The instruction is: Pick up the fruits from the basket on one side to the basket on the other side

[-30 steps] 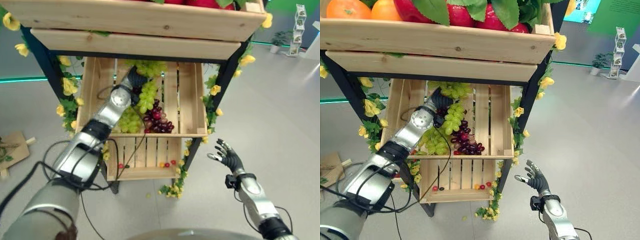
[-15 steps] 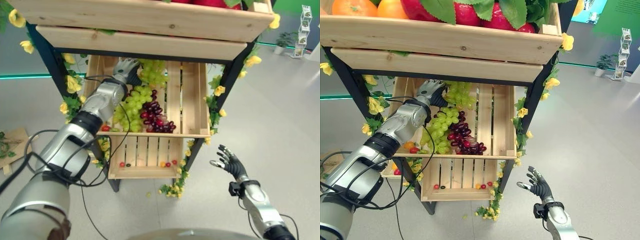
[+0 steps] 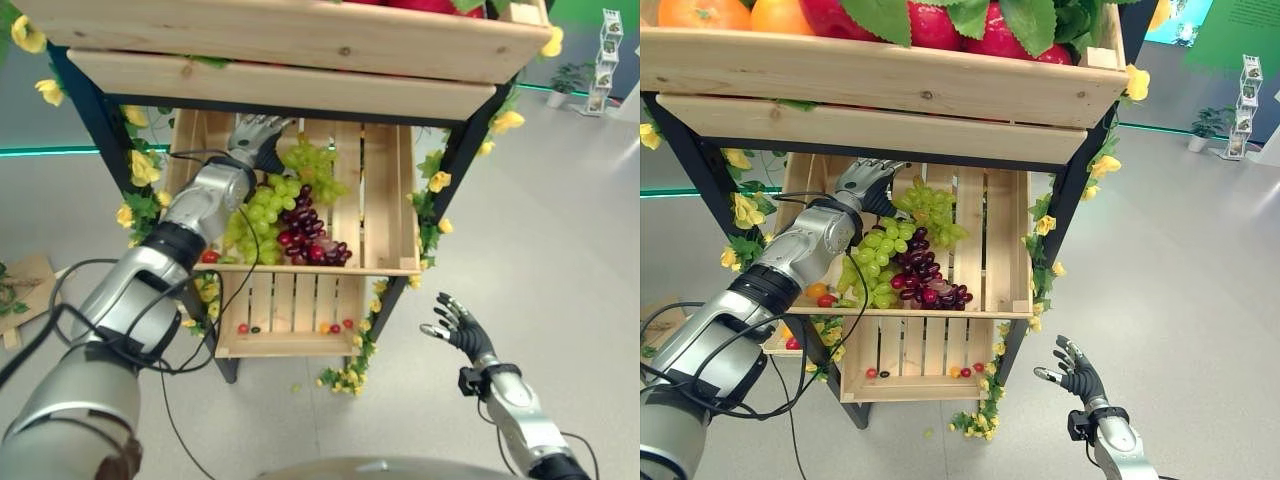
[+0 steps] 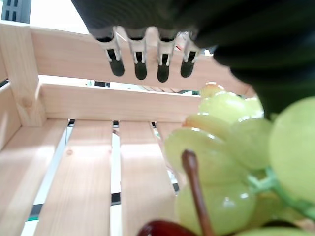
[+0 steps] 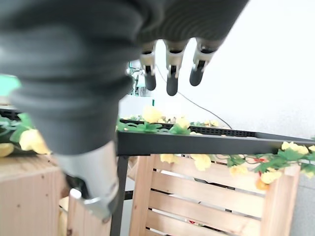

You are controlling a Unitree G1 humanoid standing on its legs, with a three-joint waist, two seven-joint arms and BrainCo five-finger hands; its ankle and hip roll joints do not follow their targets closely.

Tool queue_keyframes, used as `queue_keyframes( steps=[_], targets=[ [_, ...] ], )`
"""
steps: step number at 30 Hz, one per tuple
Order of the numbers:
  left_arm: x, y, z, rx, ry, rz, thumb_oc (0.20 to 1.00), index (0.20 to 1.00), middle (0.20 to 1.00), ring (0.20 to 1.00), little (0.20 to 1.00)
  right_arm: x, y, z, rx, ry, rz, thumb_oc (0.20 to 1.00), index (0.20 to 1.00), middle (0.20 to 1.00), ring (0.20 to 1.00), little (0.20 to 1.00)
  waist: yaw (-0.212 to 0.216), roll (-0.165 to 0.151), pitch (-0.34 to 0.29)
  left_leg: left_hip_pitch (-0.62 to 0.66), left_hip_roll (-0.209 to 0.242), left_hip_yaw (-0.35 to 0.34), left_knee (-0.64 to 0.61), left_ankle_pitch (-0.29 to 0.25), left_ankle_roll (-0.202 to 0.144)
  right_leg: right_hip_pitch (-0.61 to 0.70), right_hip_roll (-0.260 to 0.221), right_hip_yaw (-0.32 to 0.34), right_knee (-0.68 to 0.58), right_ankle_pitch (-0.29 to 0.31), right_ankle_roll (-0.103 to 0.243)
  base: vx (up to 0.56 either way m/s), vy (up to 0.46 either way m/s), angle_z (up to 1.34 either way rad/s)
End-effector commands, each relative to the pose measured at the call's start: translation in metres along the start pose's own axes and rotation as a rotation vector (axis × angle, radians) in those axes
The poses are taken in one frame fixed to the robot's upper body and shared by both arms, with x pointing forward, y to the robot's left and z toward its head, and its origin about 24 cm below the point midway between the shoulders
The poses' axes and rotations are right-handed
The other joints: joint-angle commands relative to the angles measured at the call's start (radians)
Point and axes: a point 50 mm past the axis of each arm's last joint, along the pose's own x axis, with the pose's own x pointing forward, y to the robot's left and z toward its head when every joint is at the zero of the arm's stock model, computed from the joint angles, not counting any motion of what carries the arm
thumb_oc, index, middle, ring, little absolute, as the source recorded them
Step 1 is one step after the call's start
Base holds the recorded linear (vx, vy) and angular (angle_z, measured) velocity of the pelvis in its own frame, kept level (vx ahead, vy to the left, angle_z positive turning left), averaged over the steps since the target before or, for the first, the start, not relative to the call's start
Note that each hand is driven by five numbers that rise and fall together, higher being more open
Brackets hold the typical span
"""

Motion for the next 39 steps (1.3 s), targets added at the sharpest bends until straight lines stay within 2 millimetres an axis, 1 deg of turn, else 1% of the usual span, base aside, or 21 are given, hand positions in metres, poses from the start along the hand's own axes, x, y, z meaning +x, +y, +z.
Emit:
queue_keyframes(
  steps=[1, 7, 10, 12, 13, 14, 15, 16, 18, 19, 20, 22, 23, 27, 28, 30, 32, 34, 37, 38, 39],
  targets=[
    [0.009, 0.034, -0.018, 0.056, 0.062, 0.066, 1.0, 1.0, 1.0, 1.0, 1.0, 0.005, -0.016, 0.034, -0.043, -0.159, -0.026, 1.0, 1.0, 1.0, 1.0, 1.0, 0.03, -0.005, 0.022, 0.071, 0.038, 0.023, 0.028, -0.127, -0.028, -0.01, -0.034, -0.017, 0.01, -0.012, 0.118, 0.0, 0.0, 0.0],
    [0.004, 0.03, -0.021, -0.109, 0.067, 0.1, 1.0, 1.0, 1.0, 1.0, 1.0, 0.004, -0.016, 0.032, -0.037, -0.156, -0.033, 1.0, 1.0, 1.0, 1.0, 1.0, 0.032, -0.007, 0.02, 0.073, 0.039, 0.024, 0.025, -0.125, -0.029, -0.009, -0.033, -0.018, 0.01, -0.01, 0.115, 0.0, 0.0, 0.0],
    [-0.003, 0.023, -0.023, -0.267, 0.068, 0.143, 1.0, 1.0, 1.0, 1.0, 1.0, 0.006, -0.016, 0.032, -0.024, -0.157, -0.04, 1.0, 1.0, 1.0, 1.0, 1.0, 0.035, -0.008, 0.019, 0.074, 0.04, 0.024, 0.026, -0.124, -0.029, -0.008, -0.034, -0.02, 0.011, -0.009, 0.113, 0.0, 0.0, 0.0],
    [-0.012, 0.014, -0.025, -0.4, 0.069, 0.182, 1.0, 1.0, 1.0, 1.0, 1.0, 0.006, -0.016, 0.035, -0.016, -0.169, -0.044, 1.0, 1.0, 1.0, 1.0, 1.0, 0.038, -0.007, 0.021, 0.074, 0.039, 0.024, 0.029, -0.125, -0.028, -0.008, -0.035, -0.02, 0.012, -0.009, 0.112, 0.0, 0.0, 0.0],
    [-0.027, 0.0, -0.026, -0.55, 0.063, 0.22, 1.0, 1.0, 1.0, 1.0, 1.0, 0.007, -0.017, 0.036, 0.005, -0.176, -0.062, 1.0, 1.0, 1.0, 1.0, 1.0, 0.047, -0.007, 0.025, 0.074, 0.038, 0.024, 0.031, -0.127, -0.027, -0.007, -0.036, -0.021, 0.014, -0.011, 0.109, -0.01, -0.008, -0.05],
    [-0.028, -0.001, -0.026, -0.552, 0.066, 0.219, 1.0, 1.0, 1.0, 1.0, 1.0, 0.007, -0.017, 0.035, 0.002, -0.174, -0.06, 1.0, 1.0, 1.0, 1.0, 1.0, 0.045, -0.006, 0.023, 0.075, 0.038, 0.025, 0.031, -0.127, -0.027, -0.007, -0.036, -0.021, 0.014, -0.011, 0.109, -0.04, -0.007, -0.09],
    [-0.038, -0.006, -0.026, -0.63, 0.051, 0.247, 1.0, 1.0, 1.0, 1.0, 1.0, 0.007, -0.018, 0.037, 0.008, -0.185, -0.07, 1.0, 1.0, 1.0, 1.0, 1.0, 0.05, -0.007, 0.027, 0.066, 0.036, 0.024, 0.036, -0.119, -0.026, -0.013, -0.038, -0.02, 0.017, -0.005, 0.105, -0.01, -0.003, -0.05],
    [-0.055, -0.017, -0.028, -0.771, 0.051, 0.268, 1.0, 1.0, 1.0, 1.0, 1.0, 0.007, -0.021, 0.04, 0.012, -0.199, -0.085, 1.0, 1.0, 1.0, 1.0, 1.0, 0.053, -0.003, 0.027, 0.069, 0.035, 0.022, 0.036, -0.129, -0.025, -0.011, -0.038, -0.02, 0.017, -0.01, 0.104, 0.0, 0.0, 0.0],
    [-0.082, -0.032, -0.033, -0.925, 0.053, 0.291, 1.0, 1.0, 1.0, 1.0, 1.0, 0.006, -0.024, 0.042, 0.023, -0.212, -0.11, 1.0, 1.0, 1.0, 1.0, 1.0, 0.062, 0.001, 0.033, 0.066, 0.033, 0.019, 0.04, -0.129, -0.025, -0.012, -0.038, -0.018, 0.018, -0.01, 0.099, -0.02, 0.003, -0.03],
    [-0.107, -0.049, -0.038, -1.107, 0.09, 0.306, 1.0, 1.0, 1.0, 1.0, 1.0, 0.005, -0.027, 0.044, 0.026, -0.224, -0.12, 1.0, 1.0, 1.0, 1.0, 1.0, 0.073, 0.002, 0.039, 0.059, 0.032, 0.019, 0.043, -0.12, -0.025, -0.019, -0.041, -0.019, 0.019, -0.003, 0.094, 0.0, 0.002, -0.07],
    [-0.108, -0.05, -0.038, -1.109, 0.093, 0.304, 1.0, 1.0, 1.0, 1.0, 1.0, 0.005, -0.027, 0.044, 0.025, -0.221, -0.119, 1.0, 1.0, 1.0, 1.0, 1.0, 0.072, 0.004, 0.036, 0.066, 0.033, 0.019, 0.04, -0.129, -0.026, -0.012, -0.039, -0.019, 0.016, -0.01, 0.096, 0.0, 0.0, 0.03],
    [-0.129, -0.059, -0.043, -1.195, 0.109, 0.307, 1.0, 1.0, 1.0, 1.0, 1.0, 0.002, -0.03, 0.042, 0.029, -0.221, -0.138, 1.0, 1.0, 1.0, 1.0, 1.0, 0.081, 0.006, 0.039, 0.067, 0.033, 0.014, 0.039, -0.127, -0.027, -0.01, -0.039, -0.022, 0.014, -0.011, 0.092, 0.0, -0.001, 0.04],
    [-0.137, -0.061, -0.043, -1.228, 0.108, 0.312, 1.0, 1.0, 1.0, 1.0, 1.0, 0.001, -0.031, 0.044, 0.028, -0.232, -0.143, 1.0, 1.0, 1.0, 1.0, 1.0, 0.086, 0.006, 0.043, 0.062, 0.032, 0.013, 0.039, -0.118, -0.026, -0.015, -0.04, -0.024, 0.015, -0.005, 0.09, -0.03, -0.007, 0.03],
    [-0.164, -0.068, -0.041, -1.32, 0.125, 0.356, 1.0, 1.0, 1.0, 1.0, 1.0, 0.0, -0.034, 0.048, 0.05, -0.263, -0.169, 1.0, 1.0, 1.0, 1.0, 1.0, 0.101, 0.008, 0.044, 0.064, 0.033, 0.001, 0.034, -0.124, -0.027, -0.006, -0.039, -0.036, 0.01, -0.014, 0.086, 0.01, -0.008, 0.09],
    [-0.168, -0.07, -0.04, -1.336, 0.134, 0.357, 1.0, 1.0, 1.0, 1.0, 1.0, -0.001, -0.034, 0.048, 0.053, -0.27, -0.174, 1.0, 1.0, 1.0, 1.0, 1.0, 0.104, 0.008, 0.046, 0.058, 0.031, 0.0, 0.037, -0.115, -0.027, -0.011, -0.04, -0.037, 0.01, -0.008, 0.083, -0.03, -0.002, 0.14],
    [-0.178, -0.07, -0.039, -1.361, 0.136, 0.383, 1.0, 1.0, 1.0, 1.0, 1.0, -0.002, -0.036, 0.048, 0.056, -0.274, -0.184, 1.0, 1.0, 1.0, 1.0, 1.0, 0.11, 0.008, 0.045, 0.06, 0.032, -0.006, 0.035, -0.123, -0.027, -0.006, -0.039, -0.041, 0.008, -0.016, 0.082, -0.01, -0.008, 0.09],
    [-0.185, -0.072, -0.036, -1.391, 0.134, 0.392, 1.0, 1.0, 1.0, 1.0, 1.0, -0.004, -0.038, 0.049, 0.056, -0.284, -0.198, 1.0, 1.0, 1.0, 1.0, 1.0, 0.117, 0.006, 0.05, 0.05, 0.032, -0.012, 0.038, -0.113, -0.026, -0.011, -0.04, -0.046, 0.009, -0.01, 0.079, -0.02, -0.014, 0.06],
    [-0.192, -0.07, -0.035, -1.391, 0.128, 0.409, 1.0, 1.0, 1.0, 1.0, 1.0, -0.004, -0.038, 0.049, 0.065, -0.289, -0.203, 1.0, 1.0, 1.0, 1.0, 1.0, 0.123, 0.006, 0.05, 0.051, 0.032, -0.019, 0.036, -0.121, -0.027, -0.006, -0.039, -0.052, 0.007, -0.019, 0.079, 0.01, -0.011, 0.09],
    [-0.199, -0.071, -0.033, -1.412, 0.126, 0.414, 1.0, 1.0, 1.0, 1.0, 1.0, -0.005, -0.039, 0.048, 0.067, -0.29, -0.21, 1.0, 1.0, 1.0, 1.0, 1.0, 0.131, 0.005, 0.054, 0.043, 0.031, -0.027, 0.04, -0.119, -0.028, -0.006, -0.04, -0.06, 0.006, -0.018, 0.079, -0.03, -0.01, 0.06],
    [-0.2, -0.07, -0.032, -1.413, 0.12, 0.422, 1.0, 1.0, 1.0, 1.0, 1.0, -0.005, -0.039, 0.048, 0.07, -0.292, -0.21, 1.0, 1.0, 1.0, 1.0, 1.0, 0.134, 0.003, 0.058, 0.035, 0.03, -0.029, 0.043, -0.109, -0.027, -0.012, -0.041, -0.061, 0.007, -0.011, 0.077, -0.02, -0.009, 0.11],
    [-0.203, -0.068, -0.031, -1.428, 0.11, 0.428, 1.0, 1.0, 1.0, 1.0, 1.0, -0.005, -0.039, 0.047, 0.07, -0.291, -0.21, 1.0, 1.0, 1.0, 1.0, 1.0, 0.137, 0.003, 0.058, 0.038, 0.031, -0.03, 0.041, -0.116, -0.029, -0.008, -0.039, -0.065, 0.006, -0.019, 0.078, -0.02, -0.011, 0.14]
  ],
)
